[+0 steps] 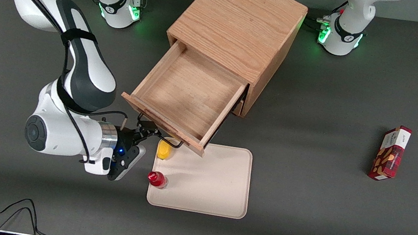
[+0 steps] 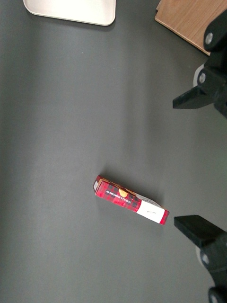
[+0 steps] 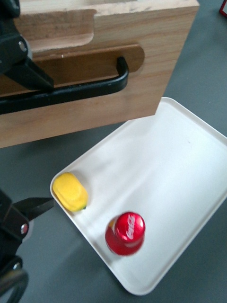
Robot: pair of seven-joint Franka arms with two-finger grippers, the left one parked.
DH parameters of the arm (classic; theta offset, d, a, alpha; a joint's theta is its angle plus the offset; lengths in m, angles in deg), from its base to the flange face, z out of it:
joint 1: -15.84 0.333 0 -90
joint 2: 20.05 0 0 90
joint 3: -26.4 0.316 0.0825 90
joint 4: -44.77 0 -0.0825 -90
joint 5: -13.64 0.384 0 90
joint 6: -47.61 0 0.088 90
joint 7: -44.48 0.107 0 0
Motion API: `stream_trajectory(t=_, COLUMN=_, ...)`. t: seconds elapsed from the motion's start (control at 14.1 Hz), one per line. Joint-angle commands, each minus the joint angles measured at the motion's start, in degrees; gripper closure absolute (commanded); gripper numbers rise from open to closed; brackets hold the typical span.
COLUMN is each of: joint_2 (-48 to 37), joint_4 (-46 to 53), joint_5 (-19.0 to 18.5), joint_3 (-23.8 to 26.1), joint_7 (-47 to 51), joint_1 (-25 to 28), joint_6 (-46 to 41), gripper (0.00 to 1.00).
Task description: Open upper drawer
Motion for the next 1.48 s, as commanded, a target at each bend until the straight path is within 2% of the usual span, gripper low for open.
stream_trajectory(t=0.0, joint_2=1.88, joint_4=4.07, joint_5=-1.17, joint_3=-0.23, joint_7=-0.80, joint_1=-0.02, joint_6=-1.41, gripper=0.00)
stream_trajectory(t=0.21, joint_2=-2.06, joint_4=3.98, joint_5=-1.26, joint_3=-0.14, joint_7=-0.62, joint_1=-0.02, joint_6=-1.86, gripper=0.00)
stream_trajectory(t=0.28, joint_2=-3.65, joint_4=3.89, joint_5=-2.47, joint_3=-0.14, joint_7=-0.54, joint_1=-0.02, joint_6=-2.03, gripper=0.00)
stream_trajectory(t=0.42, joint_2=-8.38, joint_4=3.37, joint_5=-9.22, joint_3=0.12, joint_7=-0.10, joint_1=0.15, joint_6=-4.13, gripper=0.00)
stream_trajectory(t=0.57, joint_2=-13.57, joint_4=3.01, joint_5=-13.98, joint_3=0.12, joint_7=2.26, joint_1=0.15, joint_6=-8.51, gripper=0.00)
stream_trajectory(t=0.78, joint_2=-21.65, joint_4=3.01, joint_5=-17.24, joint_3=-0.14, joint_7=10.69, joint_1=-0.81, joint_6=-16.42, gripper=0.00)
stream_trajectory(t=0.92, joint_2=-27.45, joint_4=2.92, joint_5=-18.04, joint_3=-0.93, joint_7=12.03, joint_1=-2.56, joint_6=-23.09, gripper=0.00)
stream_trajectory(t=1.06, joint_2=-34.91, joint_4=0.74, joint_5=-22.58, joint_3=-3.65, joint_7=14.82, joint_1=-2.05, joint_6=-25.67, gripper=0.00)
stream_trajectory(t=1.2, joint_2=-42.39, joint_4=-3.12, joint_5=-22.53, joint_3=-4.27, joint_7=22.90, joint_1=-2.66, joint_6=-27.94, gripper=0.00)
stream_trajectory(t=1.27, joint_2=-45.30, joint_4=-5.14, joint_5=-20.18, joint_3=-5.32, joint_7=23.54, joint_1=-3.27, joint_6=-31.96, gripper=0.00)
stream_trajectory(t=1.41, joint_2=-50.92, joint_4=-9.35, joint_5=-15.43, joint_3=-11.54, joint_7=24.16, joint_1=-3.01, joint_6=-37.95, gripper=0.00)
